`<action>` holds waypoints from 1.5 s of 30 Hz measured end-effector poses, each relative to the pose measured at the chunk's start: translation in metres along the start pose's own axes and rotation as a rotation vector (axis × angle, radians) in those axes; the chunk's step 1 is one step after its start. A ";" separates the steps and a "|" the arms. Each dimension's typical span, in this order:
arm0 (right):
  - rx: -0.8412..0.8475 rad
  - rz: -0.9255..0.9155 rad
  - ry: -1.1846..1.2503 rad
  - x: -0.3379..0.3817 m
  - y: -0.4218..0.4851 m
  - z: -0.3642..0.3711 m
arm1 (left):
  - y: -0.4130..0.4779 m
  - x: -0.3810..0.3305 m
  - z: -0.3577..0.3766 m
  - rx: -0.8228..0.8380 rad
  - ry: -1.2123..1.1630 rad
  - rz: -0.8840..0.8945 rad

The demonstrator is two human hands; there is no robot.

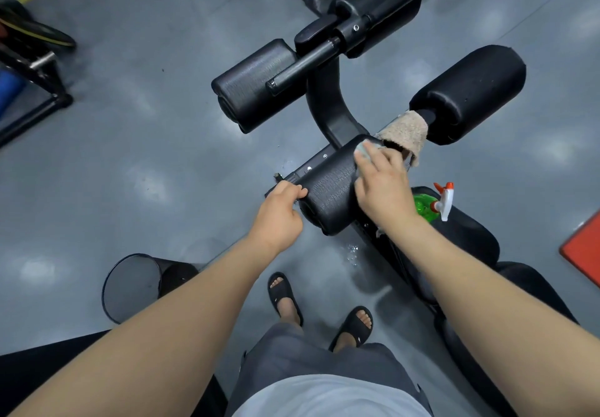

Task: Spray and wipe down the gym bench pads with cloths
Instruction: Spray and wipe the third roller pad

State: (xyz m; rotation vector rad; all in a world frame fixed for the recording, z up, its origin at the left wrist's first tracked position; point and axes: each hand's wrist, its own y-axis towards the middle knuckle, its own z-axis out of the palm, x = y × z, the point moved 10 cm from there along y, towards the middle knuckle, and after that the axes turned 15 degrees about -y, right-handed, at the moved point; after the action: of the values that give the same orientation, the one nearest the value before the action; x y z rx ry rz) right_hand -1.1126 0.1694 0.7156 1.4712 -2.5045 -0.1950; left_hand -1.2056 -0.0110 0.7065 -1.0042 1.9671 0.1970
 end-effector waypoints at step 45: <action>-0.069 -0.117 0.162 0.037 -0.020 0.007 | 0.007 -0.008 -0.016 -0.023 -0.065 0.042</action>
State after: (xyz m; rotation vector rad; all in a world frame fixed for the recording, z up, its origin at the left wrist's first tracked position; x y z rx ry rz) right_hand -1.1146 0.1272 0.7089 1.5421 -2.2648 -0.1723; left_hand -1.2186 -0.0096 0.7202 -0.9606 1.9318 0.2724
